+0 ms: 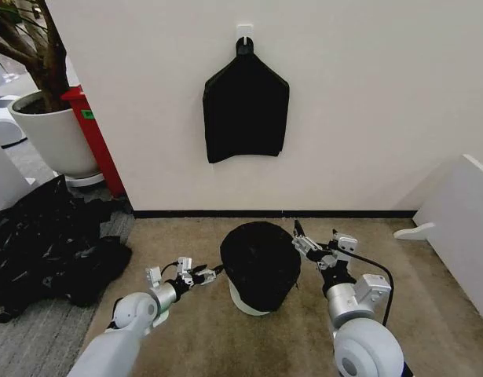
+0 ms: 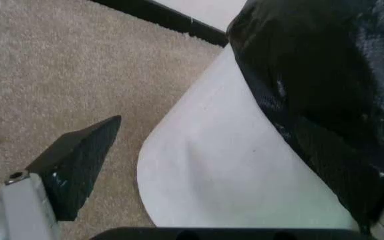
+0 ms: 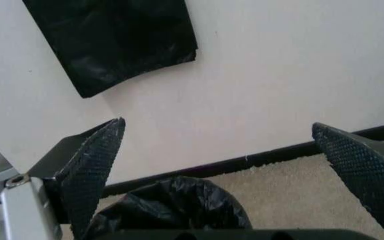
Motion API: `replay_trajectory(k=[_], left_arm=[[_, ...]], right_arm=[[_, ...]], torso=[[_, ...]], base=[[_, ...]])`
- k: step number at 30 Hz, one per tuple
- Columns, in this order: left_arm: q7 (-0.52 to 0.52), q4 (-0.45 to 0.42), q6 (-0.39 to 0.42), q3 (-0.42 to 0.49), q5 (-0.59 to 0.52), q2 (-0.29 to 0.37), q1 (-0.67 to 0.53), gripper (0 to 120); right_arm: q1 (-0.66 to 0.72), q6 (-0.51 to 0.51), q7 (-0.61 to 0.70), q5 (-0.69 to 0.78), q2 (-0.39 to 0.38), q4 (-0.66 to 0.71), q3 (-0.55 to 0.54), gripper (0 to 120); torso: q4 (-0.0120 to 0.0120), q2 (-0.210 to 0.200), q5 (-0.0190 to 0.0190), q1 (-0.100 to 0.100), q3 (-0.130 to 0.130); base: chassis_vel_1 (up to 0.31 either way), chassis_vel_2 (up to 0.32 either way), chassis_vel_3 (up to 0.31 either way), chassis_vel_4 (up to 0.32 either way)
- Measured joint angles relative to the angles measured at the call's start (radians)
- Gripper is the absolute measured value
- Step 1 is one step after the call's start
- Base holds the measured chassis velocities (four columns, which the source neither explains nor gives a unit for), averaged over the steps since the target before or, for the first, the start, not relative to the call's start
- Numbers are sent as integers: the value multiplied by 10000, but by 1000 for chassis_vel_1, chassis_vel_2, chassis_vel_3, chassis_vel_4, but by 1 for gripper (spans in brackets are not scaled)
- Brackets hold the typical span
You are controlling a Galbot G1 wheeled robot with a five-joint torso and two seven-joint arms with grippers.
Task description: Place the garbage bag over the trash bin.
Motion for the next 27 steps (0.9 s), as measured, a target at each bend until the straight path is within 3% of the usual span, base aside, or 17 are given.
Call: replay_trajectory(k=[13,27], left_arm=[[1,195,-7,202,132,-192,-292,100],[-120,1107,-182,917,1440,-671,-646,100]], right_arm=[[49,-34,-14,35,-49,-67,21,100],[31,-55,-49,118,-231,-148,8,100]], torso=[[0,0,0,0,0],[0,1,0,0,1]], base=[[0,0,0,0],[0,0,0,0]])
